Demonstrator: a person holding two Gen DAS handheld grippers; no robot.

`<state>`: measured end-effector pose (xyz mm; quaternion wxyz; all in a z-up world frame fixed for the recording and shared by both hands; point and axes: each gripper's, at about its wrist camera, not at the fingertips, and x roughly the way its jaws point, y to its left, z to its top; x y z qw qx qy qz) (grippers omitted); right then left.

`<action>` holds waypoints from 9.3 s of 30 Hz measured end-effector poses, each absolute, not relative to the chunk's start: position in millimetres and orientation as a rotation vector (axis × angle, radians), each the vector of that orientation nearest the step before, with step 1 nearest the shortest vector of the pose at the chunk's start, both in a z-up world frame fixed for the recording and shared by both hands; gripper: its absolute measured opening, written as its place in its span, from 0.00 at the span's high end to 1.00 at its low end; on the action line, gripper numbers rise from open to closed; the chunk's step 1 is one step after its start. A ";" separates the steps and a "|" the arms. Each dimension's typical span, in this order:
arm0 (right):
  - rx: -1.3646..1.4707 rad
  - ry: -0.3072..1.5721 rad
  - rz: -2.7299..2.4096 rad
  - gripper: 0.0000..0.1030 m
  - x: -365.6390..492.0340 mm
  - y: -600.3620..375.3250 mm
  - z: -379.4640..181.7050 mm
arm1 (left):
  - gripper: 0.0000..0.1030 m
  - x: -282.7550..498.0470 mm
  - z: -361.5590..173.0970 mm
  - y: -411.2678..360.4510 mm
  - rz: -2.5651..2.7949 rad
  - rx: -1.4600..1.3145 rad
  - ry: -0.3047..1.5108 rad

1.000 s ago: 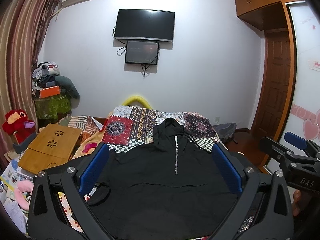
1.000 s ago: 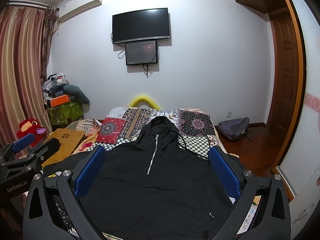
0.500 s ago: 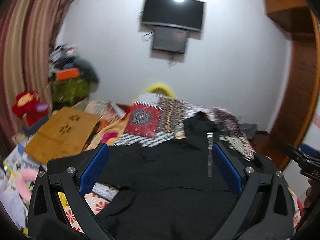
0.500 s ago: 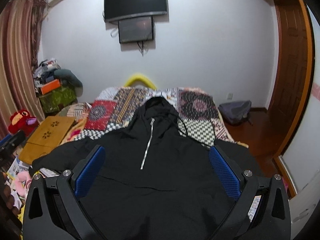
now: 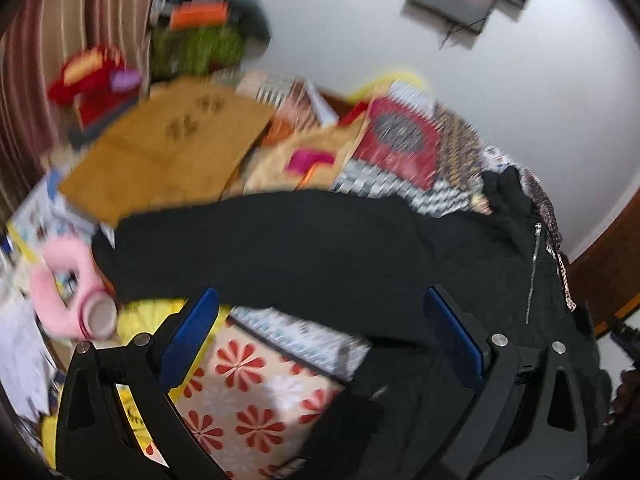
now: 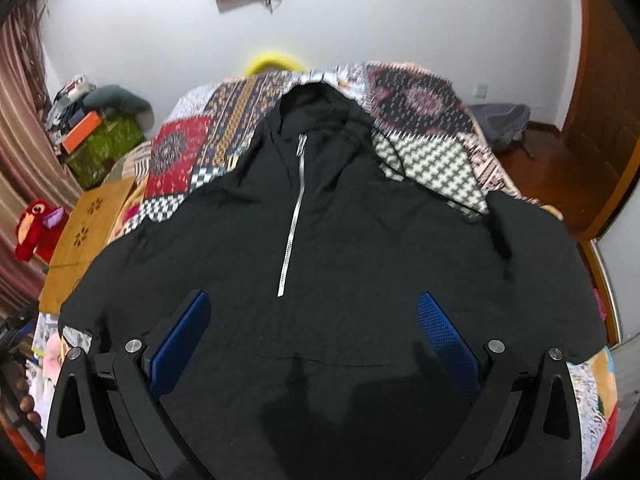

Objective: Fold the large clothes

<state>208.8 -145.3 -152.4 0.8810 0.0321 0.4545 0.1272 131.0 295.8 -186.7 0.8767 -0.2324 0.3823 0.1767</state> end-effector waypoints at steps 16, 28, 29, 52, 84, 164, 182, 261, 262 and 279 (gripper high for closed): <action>0.034 0.979 0.275 0.00 226.5 -130.2 -164.2 | 0.30 123.2 -270.3 385.0 0.240 -1.061 0.849; 0.029 0.962 0.290 0.00 221.1 -133.1 -154.4 | 0.83 151.7 -230.4 382.2 0.499 -0.695 0.863; 0.026 0.958 0.290 0.00 220.1 -133.3 -152.9 | 0.87 154.8 -223.8 379.9 0.506 -0.664 0.857; -0.084 0.909 0.291 0.00 206.3 -174.2 -144.0 | 0.95 266.3 -91.8 145.3 0.068 -0.222 0.727; -0.248 0.858 0.386 0.00 188.4 -103.9 -126.8 | 0.37 208.6 -140.7 93.6 -0.084 -0.023 0.890; 0.130 1.150 0.295 0.92 226.5 -227.2 -196.2 | 0.30 232.4 -261.7 154.0 0.094 -0.116 1.108; 0.199 0.992 0.219 0.62 204.1 -293.5 -124.6 | 0.30 219.8 -203.9 121.8 0.091 -0.054 1.039; -0.051 1.243 0.368 0.84 225.6 -166.1 -193.1 | 0.29 191.0 -158.6 72.8 -0.083 -0.059 0.872; -0.038 1.254 0.371 0.81 225.1 -169.7 -192.3 | 0.29 190.8 -159.7 72.9 -0.084 -0.062 0.876; 0.183 1.029 0.284 0.55 214.7 -255.6 -121.3 | 0.29 199.5 -148.9 40.8 -0.114 -0.029 0.859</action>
